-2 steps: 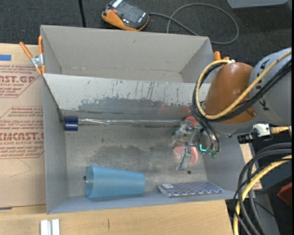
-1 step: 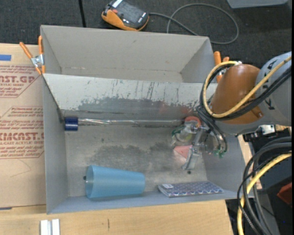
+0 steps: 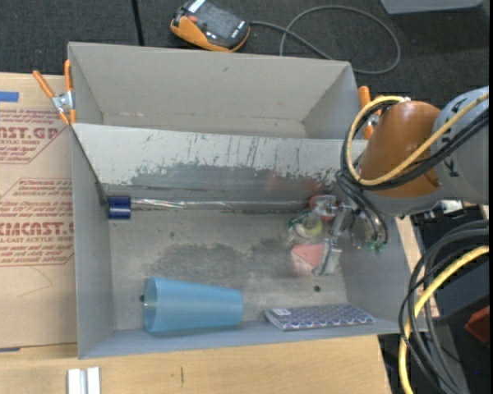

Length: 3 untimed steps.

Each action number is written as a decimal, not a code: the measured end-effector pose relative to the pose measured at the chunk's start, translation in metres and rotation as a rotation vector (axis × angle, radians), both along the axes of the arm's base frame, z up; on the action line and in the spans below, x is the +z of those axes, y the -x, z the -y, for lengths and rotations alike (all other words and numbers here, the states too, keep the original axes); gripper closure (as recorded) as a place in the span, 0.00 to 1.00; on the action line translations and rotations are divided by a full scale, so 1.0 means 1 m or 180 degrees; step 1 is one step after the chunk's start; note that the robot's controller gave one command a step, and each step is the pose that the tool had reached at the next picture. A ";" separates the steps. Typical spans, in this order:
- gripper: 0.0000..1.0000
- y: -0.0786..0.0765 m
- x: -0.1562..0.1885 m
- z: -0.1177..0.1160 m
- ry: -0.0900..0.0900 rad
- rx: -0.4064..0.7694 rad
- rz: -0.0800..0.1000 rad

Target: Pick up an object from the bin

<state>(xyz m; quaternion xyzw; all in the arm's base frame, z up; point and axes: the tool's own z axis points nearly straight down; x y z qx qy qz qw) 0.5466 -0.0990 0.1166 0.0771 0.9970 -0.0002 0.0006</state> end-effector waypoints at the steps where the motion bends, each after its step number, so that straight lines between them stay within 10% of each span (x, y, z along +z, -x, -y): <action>1: 1.00 0.007 -0.036 0.015 -0.0003 -0.0341 0.0015; 3: 1.00 0.007 -0.004 0.016 -0.0007 -0.0237 -0.0017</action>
Offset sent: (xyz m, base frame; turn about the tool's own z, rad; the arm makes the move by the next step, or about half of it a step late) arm 0.0000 0.0000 0.0000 0.0000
